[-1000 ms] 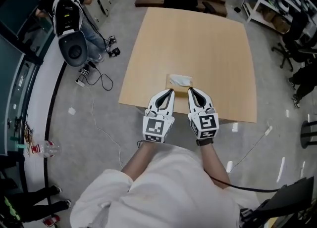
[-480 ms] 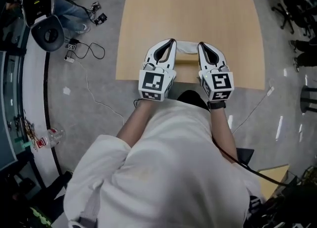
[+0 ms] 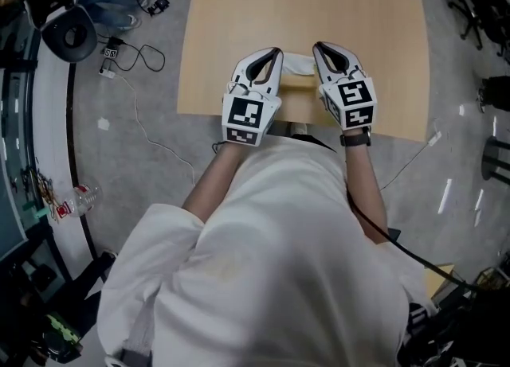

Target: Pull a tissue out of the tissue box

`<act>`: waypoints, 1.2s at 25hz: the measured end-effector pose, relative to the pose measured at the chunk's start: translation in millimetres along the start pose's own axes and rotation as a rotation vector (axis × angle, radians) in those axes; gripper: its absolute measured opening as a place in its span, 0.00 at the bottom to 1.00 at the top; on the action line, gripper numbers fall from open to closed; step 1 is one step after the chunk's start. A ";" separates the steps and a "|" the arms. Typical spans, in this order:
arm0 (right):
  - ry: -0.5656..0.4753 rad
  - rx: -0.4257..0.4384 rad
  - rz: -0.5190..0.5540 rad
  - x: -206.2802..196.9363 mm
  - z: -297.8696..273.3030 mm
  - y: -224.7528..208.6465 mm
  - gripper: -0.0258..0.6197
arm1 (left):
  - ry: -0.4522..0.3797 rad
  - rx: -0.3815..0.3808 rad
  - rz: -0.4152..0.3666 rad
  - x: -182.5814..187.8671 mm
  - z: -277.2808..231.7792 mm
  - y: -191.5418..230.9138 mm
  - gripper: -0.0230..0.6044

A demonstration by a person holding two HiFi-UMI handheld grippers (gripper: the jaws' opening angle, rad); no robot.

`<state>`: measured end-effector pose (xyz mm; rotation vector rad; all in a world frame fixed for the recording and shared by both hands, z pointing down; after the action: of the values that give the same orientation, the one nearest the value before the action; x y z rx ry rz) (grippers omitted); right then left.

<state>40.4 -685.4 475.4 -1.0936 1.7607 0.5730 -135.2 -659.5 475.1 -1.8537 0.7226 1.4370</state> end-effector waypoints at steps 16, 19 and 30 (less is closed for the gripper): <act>0.251 0.107 0.092 -41.4 -81.1 -10.8 0.32 | 0.102 0.028 0.055 -22.0 -35.9 10.2 0.04; 0.301 0.153 0.099 -52.6 -94.9 -10.4 0.32 | 0.125 0.032 0.068 -29.2 -41.8 12.1 0.04; 0.456 0.208 0.240 -85.9 -117.1 5.5 0.31 | 0.171 0.069 0.080 -41.5 -32.4 16.0 0.04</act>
<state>-7.4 -735.8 603.1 -0.9193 2.3118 0.2828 -138.0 -693.9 517.9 -1.9290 0.9273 1.2964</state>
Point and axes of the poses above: the fingertips, and each gripper's own axes: z backward along the fingers, y to its left, x out of its top, the point moved 9 cm from there along z, backward along the fingers, and after that the axes turned 13 degrees about -z, right-handed, at the moved point
